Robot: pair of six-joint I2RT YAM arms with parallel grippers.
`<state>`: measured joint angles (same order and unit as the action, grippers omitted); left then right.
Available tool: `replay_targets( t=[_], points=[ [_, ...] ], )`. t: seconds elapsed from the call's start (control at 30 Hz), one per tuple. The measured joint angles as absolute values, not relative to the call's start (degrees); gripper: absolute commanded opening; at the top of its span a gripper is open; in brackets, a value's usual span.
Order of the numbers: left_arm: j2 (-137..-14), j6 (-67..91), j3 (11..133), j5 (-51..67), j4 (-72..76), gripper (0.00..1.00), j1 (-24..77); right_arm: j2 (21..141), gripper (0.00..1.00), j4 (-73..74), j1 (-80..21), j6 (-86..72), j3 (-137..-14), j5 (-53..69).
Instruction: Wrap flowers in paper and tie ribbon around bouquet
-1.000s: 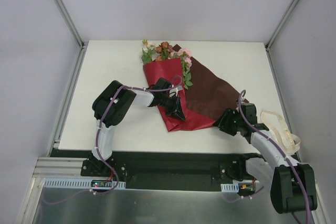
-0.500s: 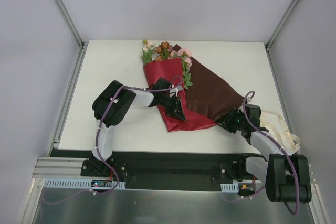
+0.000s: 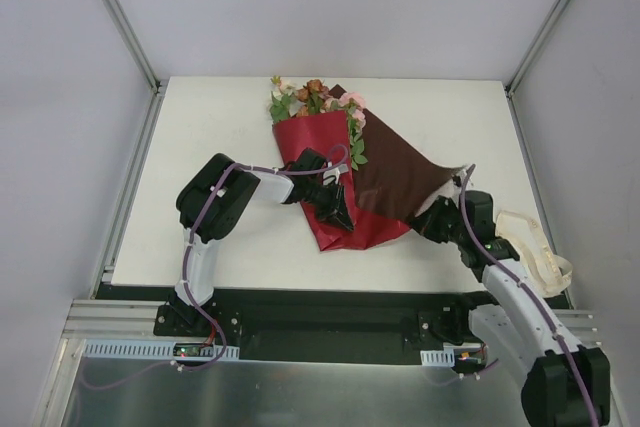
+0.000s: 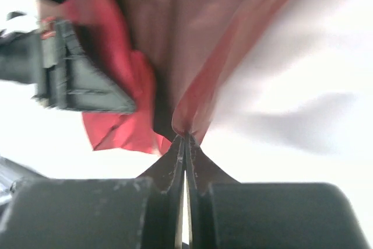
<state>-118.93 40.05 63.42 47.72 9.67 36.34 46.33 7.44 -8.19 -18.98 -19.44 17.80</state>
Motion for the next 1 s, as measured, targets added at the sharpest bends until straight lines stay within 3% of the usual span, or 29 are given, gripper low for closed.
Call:
replay_targets(
  t=[0.17, 0.4, 1.0],
  points=[
    [-118.93, 40.05, 63.37, 47.72, 9.69, 0.08, 36.34, 47.46, 0.01, 9.28, -21.58, -15.73, -29.63, 16.38],
    [-118.93, 40.05, 63.16, 47.70, 10.09, 0.08, 36.34, 65.17, 0.01, 9.72, -36.49, -11.20, -42.28, 17.19],
    [-114.21, 39.31, 60.25, 45.82, 9.56, 0.16, 36.29, 74.48, 0.01, 9.17, -38.06, -12.27, -47.03, 15.86]
  ],
)
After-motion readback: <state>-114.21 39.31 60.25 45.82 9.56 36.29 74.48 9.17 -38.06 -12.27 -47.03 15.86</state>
